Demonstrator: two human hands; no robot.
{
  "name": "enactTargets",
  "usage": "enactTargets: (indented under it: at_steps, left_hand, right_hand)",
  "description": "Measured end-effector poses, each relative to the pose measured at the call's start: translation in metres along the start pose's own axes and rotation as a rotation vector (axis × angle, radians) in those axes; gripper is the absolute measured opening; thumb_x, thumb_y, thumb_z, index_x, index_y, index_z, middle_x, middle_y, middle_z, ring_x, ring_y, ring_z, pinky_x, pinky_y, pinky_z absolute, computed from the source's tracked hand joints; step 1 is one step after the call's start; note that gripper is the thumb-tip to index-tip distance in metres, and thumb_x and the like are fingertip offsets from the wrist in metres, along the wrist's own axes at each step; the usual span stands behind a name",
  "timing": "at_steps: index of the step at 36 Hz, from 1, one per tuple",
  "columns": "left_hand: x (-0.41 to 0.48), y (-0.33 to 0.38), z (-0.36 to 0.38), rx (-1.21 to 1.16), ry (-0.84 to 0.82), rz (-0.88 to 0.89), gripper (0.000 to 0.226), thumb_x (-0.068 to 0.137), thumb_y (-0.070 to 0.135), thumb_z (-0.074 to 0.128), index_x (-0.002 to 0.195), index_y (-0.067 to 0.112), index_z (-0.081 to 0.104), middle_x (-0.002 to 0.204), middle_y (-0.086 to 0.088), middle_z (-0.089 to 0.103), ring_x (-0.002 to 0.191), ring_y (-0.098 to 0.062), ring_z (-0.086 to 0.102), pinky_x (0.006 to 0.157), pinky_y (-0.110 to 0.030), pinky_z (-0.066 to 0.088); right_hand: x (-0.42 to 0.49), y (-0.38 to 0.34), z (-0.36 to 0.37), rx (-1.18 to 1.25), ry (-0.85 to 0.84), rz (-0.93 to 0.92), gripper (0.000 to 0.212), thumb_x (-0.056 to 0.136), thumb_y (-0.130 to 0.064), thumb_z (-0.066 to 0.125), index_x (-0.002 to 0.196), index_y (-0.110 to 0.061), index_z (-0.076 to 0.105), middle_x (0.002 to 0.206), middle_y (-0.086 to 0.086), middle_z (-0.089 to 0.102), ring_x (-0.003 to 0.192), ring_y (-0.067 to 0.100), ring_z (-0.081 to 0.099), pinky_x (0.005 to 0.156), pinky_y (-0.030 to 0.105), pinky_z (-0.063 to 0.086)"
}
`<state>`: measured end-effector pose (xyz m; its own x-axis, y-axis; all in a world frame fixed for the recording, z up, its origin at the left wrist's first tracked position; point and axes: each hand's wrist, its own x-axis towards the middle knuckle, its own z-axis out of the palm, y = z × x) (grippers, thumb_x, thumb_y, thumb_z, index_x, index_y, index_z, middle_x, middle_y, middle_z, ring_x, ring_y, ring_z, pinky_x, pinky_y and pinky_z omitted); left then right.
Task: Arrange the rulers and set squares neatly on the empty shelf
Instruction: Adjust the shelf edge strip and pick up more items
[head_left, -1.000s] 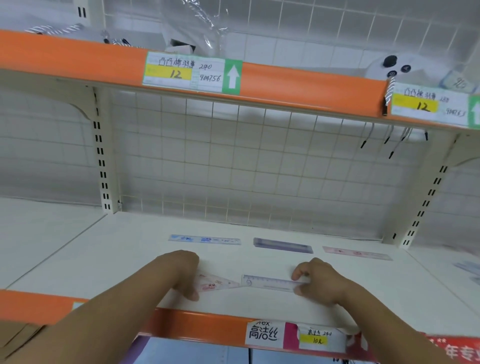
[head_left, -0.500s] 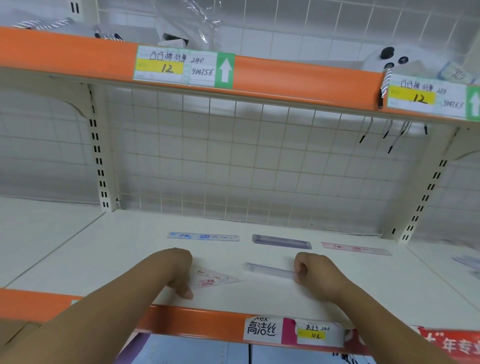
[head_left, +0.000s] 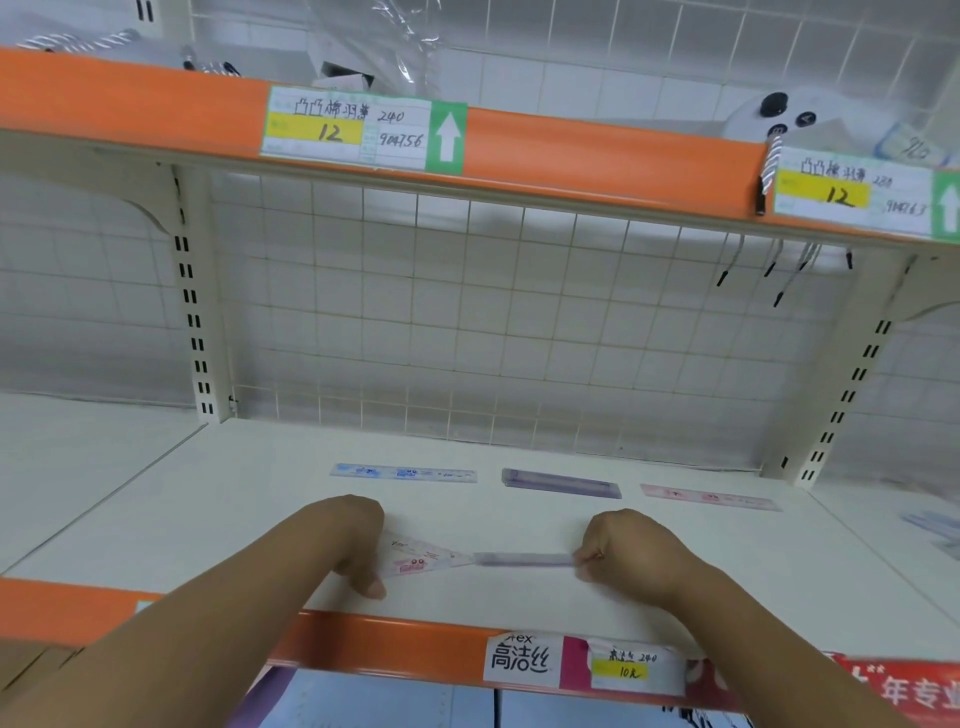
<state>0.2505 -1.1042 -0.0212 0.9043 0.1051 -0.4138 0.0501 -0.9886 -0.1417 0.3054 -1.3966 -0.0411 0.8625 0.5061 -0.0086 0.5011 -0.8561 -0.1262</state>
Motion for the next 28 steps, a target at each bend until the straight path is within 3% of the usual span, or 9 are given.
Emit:
enactTargets:
  at_steps: [3,6,9,12,16,19,22,25,28]
  left_hand:
    - [0.0,0.001,0.0,-0.005,-0.01,-0.004,0.04,0.077,0.047,0.073,0.092,0.016,0.053,0.09,0.001,0.057,0.082,-0.016,0.053,0.081,-0.026,0.047]
    - [0.0,0.001,0.0,-0.008,-0.01,-0.009,0.04,0.078,0.048,0.072,0.091,0.015,0.054,0.09,0.001,0.057,0.081,-0.017,0.053,0.074,-0.023,0.042]
    - [-0.001,0.001,0.001,-0.016,-0.007,-0.011,0.04,0.078,0.048,0.072,0.097,0.016,0.058,0.091,0.001,0.057,0.082,-0.017,0.053,0.074,-0.023,0.042]
    - [-0.002,0.001,0.001,-0.02,0.001,-0.016,0.044,0.078,0.048,0.072,0.103,0.014,0.061,0.092,0.001,0.057,0.083,-0.016,0.053,0.077,-0.023,0.044]
    - [-0.002,0.001,0.001,-0.018,0.01,-0.022,0.051,0.077,0.049,0.072,0.112,0.012,0.062,0.093,0.001,0.057,0.084,-0.016,0.053,0.085,-0.025,0.047]
    - [-0.003,0.002,0.0,0.014,0.013,-0.01,0.039,0.078,0.048,0.072,0.095,0.016,0.057,0.091,0.001,0.056,0.082,-0.016,0.052,0.086,-0.026,0.048]
    - [-0.003,0.003,-0.001,0.019,0.006,-0.008,0.038,0.078,0.047,0.072,0.091,0.016,0.054,0.088,0.001,0.056,0.081,-0.017,0.052,0.085,-0.027,0.049]
    - [-0.004,0.004,-0.003,0.003,0.002,-0.013,0.04,0.078,0.045,0.073,0.098,0.014,0.059,0.082,0.001,0.056,0.08,-0.017,0.052,0.084,-0.028,0.049]
    - [-0.004,0.006,-0.004,-0.005,0.014,-0.031,0.054,0.078,0.045,0.073,0.116,0.01,0.061,0.091,0.001,0.056,0.083,-0.017,0.052,0.086,-0.027,0.048]
  right_hand:
    - [0.001,0.001,0.004,-0.009,0.01,0.0,0.021,0.089,-0.03,0.062,0.092,-0.014,0.075,0.08,-0.011,0.053,0.085,0.013,0.054,0.08,0.024,0.044]
    - [0.002,0.004,0.008,0.02,0.005,0.012,0.025,0.088,-0.027,0.063,0.086,-0.003,0.071,0.088,0.007,0.062,0.089,0.02,0.061,0.082,0.027,0.047]
    - [0.002,0.003,0.007,0.037,0.008,0.018,0.02,0.09,-0.027,0.062,0.102,-0.013,0.07,0.102,-0.002,0.059,0.094,0.013,0.055,0.086,0.022,0.043]
    - [0.005,0.004,0.008,0.071,-0.025,0.029,0.031,0.092,-0.027,0.059,0.121,-0.017,0.059,0.104,-0.005,0.045,0.094,0.01,0.045,0.083,0.018,0.034]
    - [0.009,0.006,0.01,0.06,-0.088,0.04,0.035,0.094,-0.029,0.056,0.127,-0.017,0.053,0.106,-0.003,0.039,0.098,0.012,0.038,0.086,0.02,0.031]
    - [0.011,0.006,0.009,0.036,-0.135,0.044,0.033,0.094,-0.03,0.054,0.124,-0.017,0.052,0.106,-0.003,0.037,0.1,0.013,0.033,0.088,0.022,0.031]
    - [0.013,0.005,0.006,0.02,-0.168,0.04,0.031,0.094,-0.03,0.054,0.123,-0.017,0.052,0.106,-0.003,0.037,0.101,0.013,0.032,0.091,0.023,0.032]
    - [0.014,0.005,0.006,0.049,-0.165,0.021,0.018,0.093,-0.027,0.056,0.108,-0.024,0.047,0.107,-0.003,0.039,0.099,0.014,0.037,0.086,0.022,0.033]
    - [0.014,0.005,0.006,0.12,-0.132,0.028,0.02,0.092,-0.02,0.057,0.101,-0.026,0.04,0.101,-0.006,0.044,0.095,0.014,0.042,0.081,0.021,0.033]
